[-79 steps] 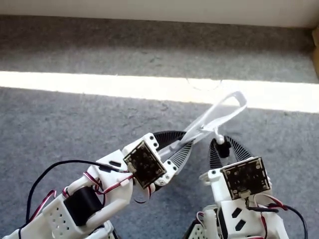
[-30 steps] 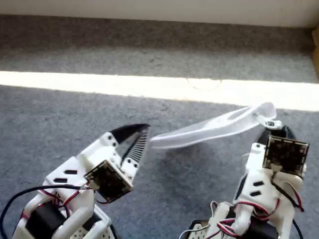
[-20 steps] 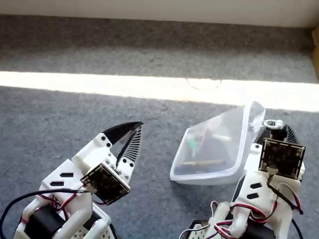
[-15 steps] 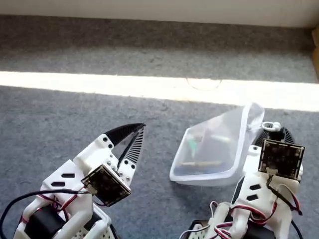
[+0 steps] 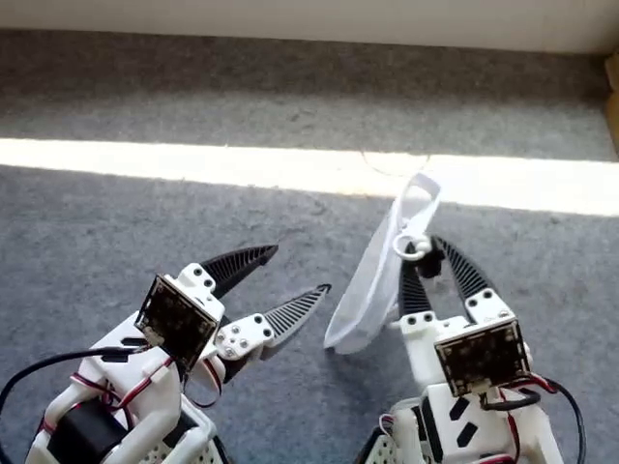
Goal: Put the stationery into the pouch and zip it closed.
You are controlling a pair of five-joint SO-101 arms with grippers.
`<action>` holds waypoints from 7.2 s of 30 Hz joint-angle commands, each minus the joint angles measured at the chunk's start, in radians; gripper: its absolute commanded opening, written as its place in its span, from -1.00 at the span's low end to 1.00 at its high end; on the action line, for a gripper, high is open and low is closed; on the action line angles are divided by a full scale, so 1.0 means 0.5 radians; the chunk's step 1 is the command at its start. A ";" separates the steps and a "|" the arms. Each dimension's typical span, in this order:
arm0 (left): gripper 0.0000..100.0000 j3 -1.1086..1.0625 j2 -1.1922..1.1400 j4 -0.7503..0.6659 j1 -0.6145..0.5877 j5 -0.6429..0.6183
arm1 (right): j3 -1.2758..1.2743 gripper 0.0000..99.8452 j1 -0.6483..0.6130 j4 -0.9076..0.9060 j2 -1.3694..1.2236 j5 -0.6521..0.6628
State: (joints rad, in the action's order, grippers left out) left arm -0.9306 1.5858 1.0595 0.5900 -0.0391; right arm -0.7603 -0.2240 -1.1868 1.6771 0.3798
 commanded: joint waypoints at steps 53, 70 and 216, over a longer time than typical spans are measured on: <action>-0.69 -0.542 0.017 -0.749 0.354 -0.252 | 0.094 -0.99 -0.121 -0.210 -0.002 -0.150; -0.99 -0.480 0.020 -0.779 0.238 0.003 | 0.106 -0.99 -0.109 -0.226 -0.002 -0.150; -0.99 -0.250 0.023 -0.279 0.054 0.822 | -0.578 -0.66 0.799 0.394 -0.005 -0.334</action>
State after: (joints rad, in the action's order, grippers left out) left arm -1.1070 1.5827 0.9214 0.6391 0.3690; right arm -1.0641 0.2117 -0.9275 1.6771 0.2248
